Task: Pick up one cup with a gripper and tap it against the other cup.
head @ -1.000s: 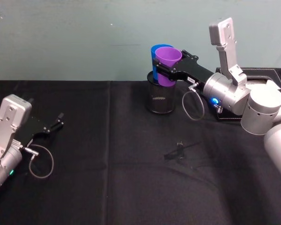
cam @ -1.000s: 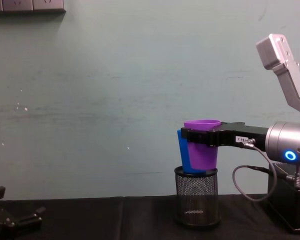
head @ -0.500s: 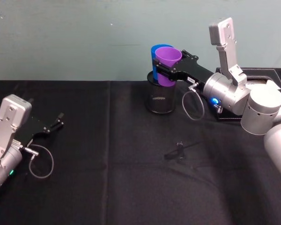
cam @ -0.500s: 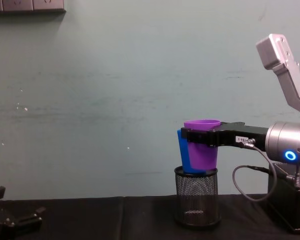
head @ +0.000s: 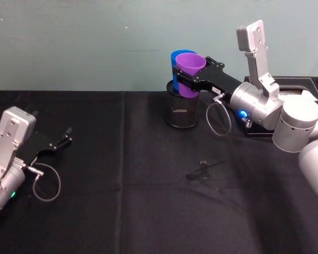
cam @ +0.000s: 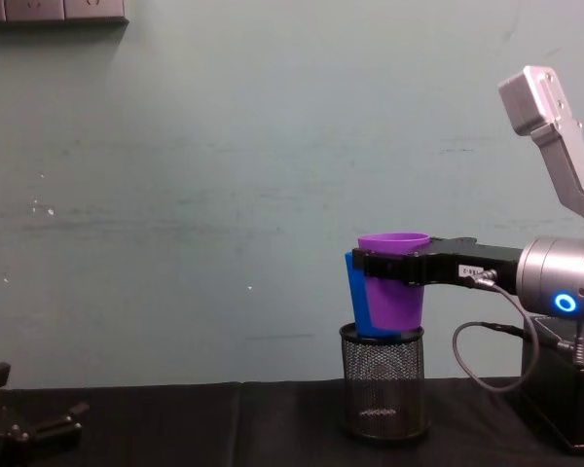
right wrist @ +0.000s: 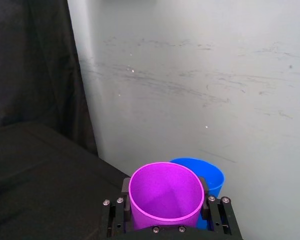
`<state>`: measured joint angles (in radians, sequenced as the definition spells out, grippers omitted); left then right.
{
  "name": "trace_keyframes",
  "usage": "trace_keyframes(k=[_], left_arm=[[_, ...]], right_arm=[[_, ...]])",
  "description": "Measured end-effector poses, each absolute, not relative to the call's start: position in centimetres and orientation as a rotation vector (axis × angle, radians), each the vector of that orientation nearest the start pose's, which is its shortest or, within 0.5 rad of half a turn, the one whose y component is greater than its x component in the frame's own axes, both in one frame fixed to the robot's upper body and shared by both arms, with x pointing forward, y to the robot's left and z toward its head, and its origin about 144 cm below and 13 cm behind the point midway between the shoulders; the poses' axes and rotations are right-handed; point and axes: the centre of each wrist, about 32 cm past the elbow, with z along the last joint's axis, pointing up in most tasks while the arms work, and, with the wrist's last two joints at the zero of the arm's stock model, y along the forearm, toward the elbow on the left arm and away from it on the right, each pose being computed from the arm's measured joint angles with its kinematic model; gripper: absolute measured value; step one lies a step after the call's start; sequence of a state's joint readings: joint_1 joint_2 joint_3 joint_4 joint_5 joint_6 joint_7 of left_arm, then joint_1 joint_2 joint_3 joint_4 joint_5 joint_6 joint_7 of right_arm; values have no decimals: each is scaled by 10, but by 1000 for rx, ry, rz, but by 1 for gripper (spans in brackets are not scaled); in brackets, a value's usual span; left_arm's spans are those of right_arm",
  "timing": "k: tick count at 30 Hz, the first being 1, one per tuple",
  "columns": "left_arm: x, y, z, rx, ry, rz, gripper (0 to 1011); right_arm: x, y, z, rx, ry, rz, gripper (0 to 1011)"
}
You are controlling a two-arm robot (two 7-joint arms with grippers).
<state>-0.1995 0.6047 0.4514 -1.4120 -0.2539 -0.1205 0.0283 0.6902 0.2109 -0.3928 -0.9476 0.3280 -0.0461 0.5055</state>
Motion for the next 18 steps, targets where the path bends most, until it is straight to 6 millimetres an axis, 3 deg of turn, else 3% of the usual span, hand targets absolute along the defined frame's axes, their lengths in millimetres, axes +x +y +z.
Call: trace_keyframes(k=[18], left_arm=[[489, 310, 1140, 304, -285, 1248, 1000]], right_arm=[[631, -229, 1216, -43, -82, -876, 751]])
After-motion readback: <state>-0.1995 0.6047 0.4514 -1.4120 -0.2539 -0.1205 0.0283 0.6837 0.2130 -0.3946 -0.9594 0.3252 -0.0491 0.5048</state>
